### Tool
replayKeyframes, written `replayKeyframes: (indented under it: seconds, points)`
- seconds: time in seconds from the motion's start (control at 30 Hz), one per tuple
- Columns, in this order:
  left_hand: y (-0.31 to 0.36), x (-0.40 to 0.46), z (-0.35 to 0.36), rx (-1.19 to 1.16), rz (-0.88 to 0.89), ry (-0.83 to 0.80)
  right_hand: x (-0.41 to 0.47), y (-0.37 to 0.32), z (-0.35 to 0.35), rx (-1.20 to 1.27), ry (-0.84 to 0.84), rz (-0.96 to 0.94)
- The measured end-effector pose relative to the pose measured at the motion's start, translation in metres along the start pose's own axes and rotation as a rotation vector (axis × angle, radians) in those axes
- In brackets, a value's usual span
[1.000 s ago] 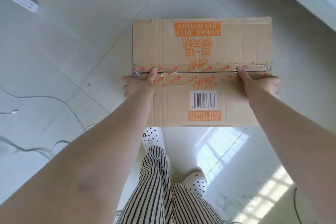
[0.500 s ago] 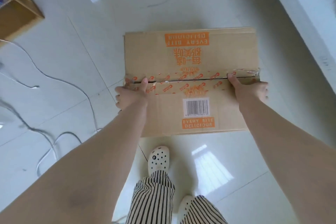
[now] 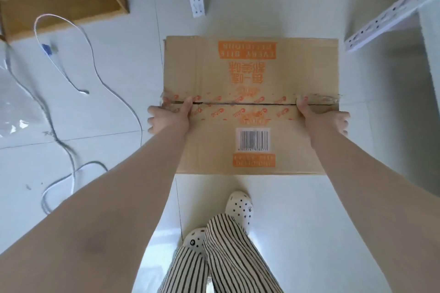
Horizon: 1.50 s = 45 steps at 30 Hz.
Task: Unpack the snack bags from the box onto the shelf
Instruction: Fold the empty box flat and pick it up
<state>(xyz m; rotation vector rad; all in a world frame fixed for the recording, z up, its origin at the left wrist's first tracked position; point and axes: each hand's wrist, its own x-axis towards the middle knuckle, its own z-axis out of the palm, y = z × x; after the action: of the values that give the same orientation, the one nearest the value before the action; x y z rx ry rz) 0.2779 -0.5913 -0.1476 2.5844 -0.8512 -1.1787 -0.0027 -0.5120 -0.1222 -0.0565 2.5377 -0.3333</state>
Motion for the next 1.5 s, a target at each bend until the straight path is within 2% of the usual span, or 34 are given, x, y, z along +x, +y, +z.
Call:
replayKeyframes:
  seconds: [0.23, 0.4, 0.77, 0.97, 1.23, 1.5]
  points:
    - [0.025, 0.066, -0.035, -0.117, -0.116, 0.069, -0.018, -0.088, 0.044, -0.07, -0.026, -0.172]
    - [0.042, 0.109, -0.062, -0.155, -0.165, 0.102, -0.038, -0.15, 0.08, -0.123, -0.02, -0.224]
    - [0.06, 0.197, -0.144, -0.091, -0.179, 0.157, -0.113, -0.225, 0.155, -0.125, -0.059, -0.29]
    - [0.078, 0.244, -0.192, -0.129, -0.172, 0.154, -0.153, -0.268, 0.196, -0.148, -0.07, -0.321]
    - [0.094, 0.265, -0.191, -0.083, -0.16, 0.132, -0.154, -0.273, 0.201, -0.145, -0.008, -0.245]
    - [0.126, 0.248, -0.148, -0.063, -0.089, 0.042, -0.113, -0.275, 0.168, -0.112, 0.03, -0.142]
